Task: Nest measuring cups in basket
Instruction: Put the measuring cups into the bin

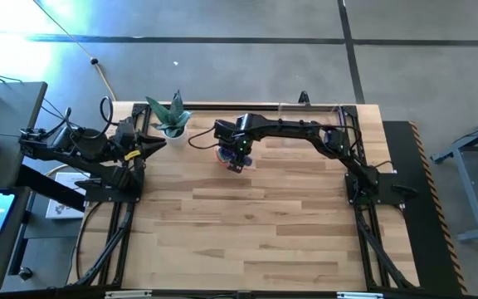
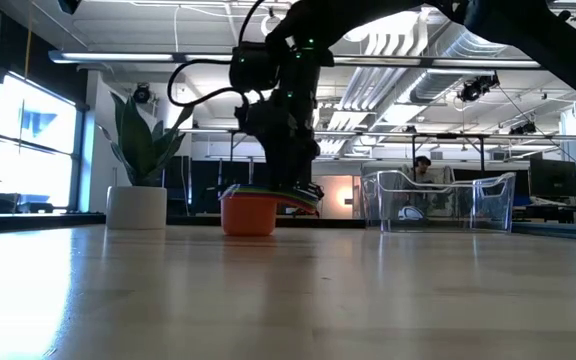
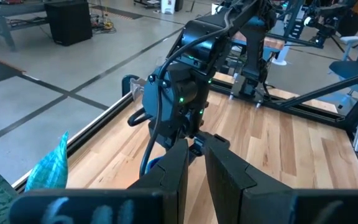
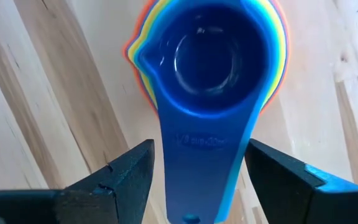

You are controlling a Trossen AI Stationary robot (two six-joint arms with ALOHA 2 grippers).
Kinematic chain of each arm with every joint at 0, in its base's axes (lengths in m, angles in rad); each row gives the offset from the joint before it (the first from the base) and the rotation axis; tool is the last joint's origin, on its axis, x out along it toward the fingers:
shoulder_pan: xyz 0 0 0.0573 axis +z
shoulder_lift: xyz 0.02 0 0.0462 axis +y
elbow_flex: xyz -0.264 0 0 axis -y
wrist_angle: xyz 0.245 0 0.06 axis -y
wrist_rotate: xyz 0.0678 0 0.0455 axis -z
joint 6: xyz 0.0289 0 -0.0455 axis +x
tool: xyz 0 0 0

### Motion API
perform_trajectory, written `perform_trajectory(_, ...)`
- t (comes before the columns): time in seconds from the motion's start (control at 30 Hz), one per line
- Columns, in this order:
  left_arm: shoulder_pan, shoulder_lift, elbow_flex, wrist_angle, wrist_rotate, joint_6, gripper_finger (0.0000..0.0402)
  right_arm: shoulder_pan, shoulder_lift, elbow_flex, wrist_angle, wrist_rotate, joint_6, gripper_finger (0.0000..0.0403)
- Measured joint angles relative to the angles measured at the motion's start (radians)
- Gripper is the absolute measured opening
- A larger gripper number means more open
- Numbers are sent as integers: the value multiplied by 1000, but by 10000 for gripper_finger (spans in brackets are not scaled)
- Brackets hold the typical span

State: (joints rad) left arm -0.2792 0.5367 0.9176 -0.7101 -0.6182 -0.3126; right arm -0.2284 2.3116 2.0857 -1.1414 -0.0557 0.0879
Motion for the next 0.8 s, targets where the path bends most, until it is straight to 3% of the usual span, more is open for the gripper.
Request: perform_trajectory(0.8, 0, 0, 0, 0, 1, -1, 46, 9, 0, -32, 35, 9, 12, 242)
